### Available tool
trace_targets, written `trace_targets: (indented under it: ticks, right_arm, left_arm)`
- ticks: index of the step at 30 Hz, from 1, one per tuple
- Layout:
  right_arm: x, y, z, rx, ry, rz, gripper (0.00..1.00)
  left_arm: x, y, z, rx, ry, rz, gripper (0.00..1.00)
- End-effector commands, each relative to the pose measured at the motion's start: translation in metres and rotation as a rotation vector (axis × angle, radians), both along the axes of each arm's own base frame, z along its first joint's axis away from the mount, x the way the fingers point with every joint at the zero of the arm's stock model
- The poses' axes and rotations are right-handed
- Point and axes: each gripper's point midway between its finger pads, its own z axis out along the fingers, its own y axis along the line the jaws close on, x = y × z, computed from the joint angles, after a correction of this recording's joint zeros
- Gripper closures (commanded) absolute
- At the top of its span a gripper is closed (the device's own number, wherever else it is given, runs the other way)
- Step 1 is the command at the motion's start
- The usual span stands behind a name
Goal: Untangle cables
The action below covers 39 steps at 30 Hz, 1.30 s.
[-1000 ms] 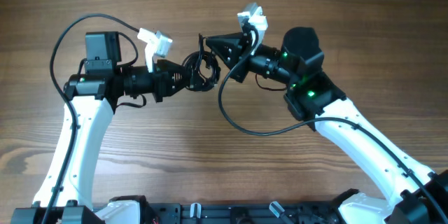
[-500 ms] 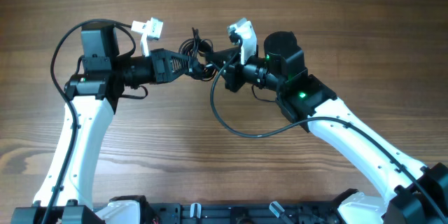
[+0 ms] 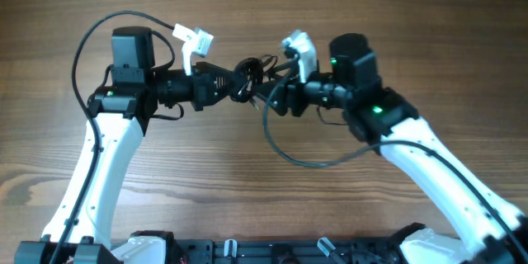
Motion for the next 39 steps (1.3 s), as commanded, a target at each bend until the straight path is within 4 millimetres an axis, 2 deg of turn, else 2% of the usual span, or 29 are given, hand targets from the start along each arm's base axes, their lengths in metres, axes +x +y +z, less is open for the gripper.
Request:
trace_targets:
  ticks: [1, 2, 4, 5, 6, 8, 9, 10, 12, 15, 16, 18, 22, 24, 26, 29, 30, 31, 32, 35, 37, 39]
  right_arm:
    - [-0.009, -0.014, 0.046, 0.059, -0.101, -0.016, 0.35]
    - [-0.002, -0.021, 0.049, 0.044, -0.122, -0.068, 0.43]
    - [0.006, -0.026, 0.041, 0.012, -0.113, -0.125, 0.79]
    - [0.006, -0.027, 0.033, -0.002, -0.074, -0.13, 0.86]
    - [0.004, -0.027, 0.021, -0.015, -0.008, -0.14, 0.88]
    - [0.001, -0.024, 0.0, -0.028, 0.108, -0.139, 0.86]
    - [-0.003, -0.019, -0.005, -0.023, 0.136, -0.105, 0.83]
    - [-0.006, -0.014, -0.011, -0.014, 0.168, -0.063, 0.75]
    - [-0.005, -0.01, -0.016, -0.009, 0.185, -0.047, 0.73]
    - [-0.01, -0.005, -0.009, 0.026, 0.182, -0.007, 0.74]
    - [-0.01, -0.004, -0.007, 0.034, 0.177, 0.003, 0.78]
    - [-0.009, -0.004, -0.005, 0.039, 0.169, 0.002, 0.95]
    - [-0.011, 0.004, -0.002, 0.057, 0.169, 0.014, 0.96]
    - [-0.011, 0.024, -0.005, 0.062, 0.13, 0.045, 0.96]
    - [-0.003, 0.032, -0.009, 0.081, 0.147, 0.014, 0.96]
    - [0.012, 0.045, -0.001, 0.173, 0.154, 0.001, 0.96]
    - [0.013, 0.046, -0.003, 0.177, 0.172, -0.004, 0.92]
    - [0.013, 0.046, -0.007, 0.17, 0.182, -0.004, 0.72]
    - [0.013, 0.044, -0.01, 0.16, 0.195, -0.009, 0.62]
    - [0.012, 0.026, -0.025, 0.11, 0.282, -0.056, 0.0]
    - [0.016, -0.011, -0.03, 0.066, 0.354, -0.142, 0.0]
    - [0.023, -0.043, -0.027, 0.057, 0.365, -0.217, 0.0]
  left_arm:
    - [0.001, 0.002, 0.008, -0.011, -0.048, -0.012, 0.93]
    - [0.001, 0.002, 0.008, -0.012, -0.047, -0.012, 0.94]
    - [0.0, 0.002, 0.008, -0.012, -0.047, -0.013, 0.96]
    - [0.0, 0.002, 0.008, -0.012, -0.047, -0.013, 0.96]
    - [0.001, 0.002, 0.008, -0.012, -0.047, -0.013, 0.96]
    - [0.0, 0.002, 0.008, -0.012, -0.047, -0.013, 0.96]
    - [0.0, 0.002, 0.008, -0.012, -0.047, -0.013, 0.96]
    - [0.0, 0.002, 0.008, -0.012, -0.047, -0.013, 0.96]
    - [0.0, 0.002, 0.008, -0.012, -0.047, -0.013, 0.96]
    - [0.0, 0.002, 0.008, -0.012, -0.047, -0.013, 0.96]
    - [0.0, 0.002, 0.008, -0.012, -0.047, -0.013, 0.96]
    - [0.0, 0.002, 0.008, -0.012, -0.047, -0.013, 0.96]
    - [0.0, 0.002, 0.008, -0.014, -0.047, -0.015, 0.96]
    - [-0.007, -0.002, 0.016, -0.061, -0.045, -0.059, 0.96]
    - [-0.014, -0.004, 0.022, -0.101, -0.043, -0.096, 0.96]
    - [-0.019, -0.006, 0.026, -0.125, -0.041, -0.124, 0.96]
    - [-0.02, -0.008, 0.026, -0.125, -0.041, -0.129, 0.96]
    - [-0.021, -0.01, 0.026, -0.125, -0.041, -0.135, 0.96]
    - [-0.021, -0.01, 0.026, -0.125, -0.041, -0.136, 0.96]
    - [-0.016, -0.004, 0.025, -0.116, -0.042, -0.108, 0.96]
    - [-0.01, 0.006, 0.025, -0.115, -0.044, -0.075, 0.96]
    - [-0.007, 0.011, 0.025, -0.115, -0.045, -0.059, 0.96]
